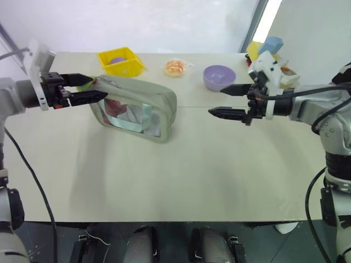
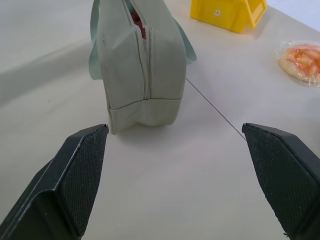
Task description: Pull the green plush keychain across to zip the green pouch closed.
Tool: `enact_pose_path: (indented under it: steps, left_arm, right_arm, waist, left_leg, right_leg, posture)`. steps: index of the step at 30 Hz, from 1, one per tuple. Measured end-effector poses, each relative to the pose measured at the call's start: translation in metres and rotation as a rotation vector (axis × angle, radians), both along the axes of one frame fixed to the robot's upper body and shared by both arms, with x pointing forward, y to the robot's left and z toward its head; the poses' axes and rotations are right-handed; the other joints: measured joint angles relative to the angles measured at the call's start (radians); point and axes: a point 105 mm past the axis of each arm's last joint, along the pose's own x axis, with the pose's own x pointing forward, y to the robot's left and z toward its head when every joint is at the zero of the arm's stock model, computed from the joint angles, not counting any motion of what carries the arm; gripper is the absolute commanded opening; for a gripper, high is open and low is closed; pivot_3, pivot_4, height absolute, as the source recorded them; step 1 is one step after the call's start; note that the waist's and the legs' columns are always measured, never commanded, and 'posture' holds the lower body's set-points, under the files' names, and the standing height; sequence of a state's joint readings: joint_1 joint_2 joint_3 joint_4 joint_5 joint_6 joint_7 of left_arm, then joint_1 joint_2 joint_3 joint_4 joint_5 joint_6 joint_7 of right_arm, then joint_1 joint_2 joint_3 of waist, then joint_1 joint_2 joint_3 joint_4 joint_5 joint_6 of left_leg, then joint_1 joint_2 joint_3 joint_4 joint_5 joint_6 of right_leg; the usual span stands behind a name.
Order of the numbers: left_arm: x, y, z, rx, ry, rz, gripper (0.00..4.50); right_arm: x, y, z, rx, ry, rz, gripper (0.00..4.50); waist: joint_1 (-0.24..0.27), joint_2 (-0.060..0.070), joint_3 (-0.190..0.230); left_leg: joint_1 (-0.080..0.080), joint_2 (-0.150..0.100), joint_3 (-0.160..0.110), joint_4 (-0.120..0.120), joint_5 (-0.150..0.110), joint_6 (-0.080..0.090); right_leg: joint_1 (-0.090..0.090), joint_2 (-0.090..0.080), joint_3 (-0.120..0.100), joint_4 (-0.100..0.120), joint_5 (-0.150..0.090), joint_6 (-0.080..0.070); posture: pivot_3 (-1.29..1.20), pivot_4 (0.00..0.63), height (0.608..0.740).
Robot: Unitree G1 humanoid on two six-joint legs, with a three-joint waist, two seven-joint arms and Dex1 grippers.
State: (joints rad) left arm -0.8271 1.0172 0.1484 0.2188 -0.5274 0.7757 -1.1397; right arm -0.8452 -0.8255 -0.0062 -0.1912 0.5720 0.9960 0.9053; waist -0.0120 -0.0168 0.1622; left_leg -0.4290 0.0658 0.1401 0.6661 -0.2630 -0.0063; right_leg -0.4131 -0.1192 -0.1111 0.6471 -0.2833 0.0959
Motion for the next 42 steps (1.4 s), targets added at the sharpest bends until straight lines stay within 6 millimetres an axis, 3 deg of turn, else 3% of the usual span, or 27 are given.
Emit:
enact_pose_path:
  steps: [6,12,16,20,23,28,30,42]
  left_arm:
    - [0.003,0.002,-0.002,0.02,0.0,0.006,4.46]
    - [0.0,0.004,-0.002,0.026,0.012,0.001,4.46]
    - [-0.008,-0.004,0.004,0.033,0.004,-0.052,4.46]
    - [-0.013,-0.005,0.005,0.026,-0.005,-0.044,4.46]
    - [-0.017,-0.008,-0.003,0.031,0.015,-0.043,4.5]
    - [-0.022,-0.007,-0.004,0.023,0.013,-0.026,4.5]
    - [-0.023,-0.008,-0.001,0.019,0.002,-0.025,4.5]
    - [-0.017,-0.004,0.005,0.007,-0.024,-0.012,4.5]
  right_arm:
    - [0.002,0.012,0.011,0.03,-0.04,0.019,4.46]
    - [0.009,0.059,0.012,0.104,-0.045,0.094,4.46]
    - [0.016,0.106,0.02,0.15,-0.085,0.16,4.46]
    - [0.023,0.141,0.002,0.139,-0.066,0.198,4.46]
    - [0.027,0.157,-0.019,0.074,-0.056,0.223,3.62]
    - [0.028,0.153,-0.027,0.002,-0.089,0.252,1.15]
    - [0.029,0.143,-0.027,-0.037,-0.119,0.259,0.15]
    - [0.036,0.062,-0.004,-0.28,-0.322,0.248,0.06]
  waist:
    - [-0.002,0.0,0.0]
    - [-0.005,0.0,0.0]
    - [-0.006,0.0,0.0]
    - [-0.005,0.0,0.0]
    - [-0.003,0.0,0.0]
    - [-0.004,0.0,0.001]
    - [-0.003,0.0,0.001]
    - [-0.003,0.0,0.001]
  left_leg:
    - [0.0,0.0,0.0,0.0,0.0,0.0]
    - [0.0,0.0,0.001,0.0,0.001,-0.001]
    - [0.0,0.001,0.0,0.0,0.001,-0.001]
    - [-0.001,0.0,0.0,0.0,0.001,-0.001]
    - [-0.001,0.0,0.0,0.0,0.001,-0.001]
    - [-0.002,0.0,-0.001,0.001,0.001,-0.001]
    - [-0.002,0.0,-0.001,0.001,0.001,-0.001]
    - [-0.002,0.0,0.0,0.001,0.001,-0.002]
  right_leg:
    - [0.0,0.0,0.0,0.0,0.0,0.0]
    - [-0.001,0.0,0.0,0.002,0.0,0.0]
    - [-0.002,0.0,0.001,0.004,0.0,0.0]
    - [-0.001,0.0,0.0,0.004,0.0,0.0]
    - [-0.002,0.0,0.0,0.004,0.0,0.0]
    - [-0.002,0.0,0.0,0.004,0.0,0.0]
    - [-0.002,0.0,0.0,0.004,0.0,0.0]
    - [-0.002,0.0,0.0,0.004,0.0,0.0]
  posture:
    - [0.0,0.15,0.739]
    - [0.0,0.15,0.739]
    - [0.0,0.15,0.739]
    - [0.0,0.15,0.739]
    - [0.0,0.15,0.739]
    - [0.0,0.15,0.739]
    - [0.0,0.15,0.739]
    - [0.0,0.15,0.739]
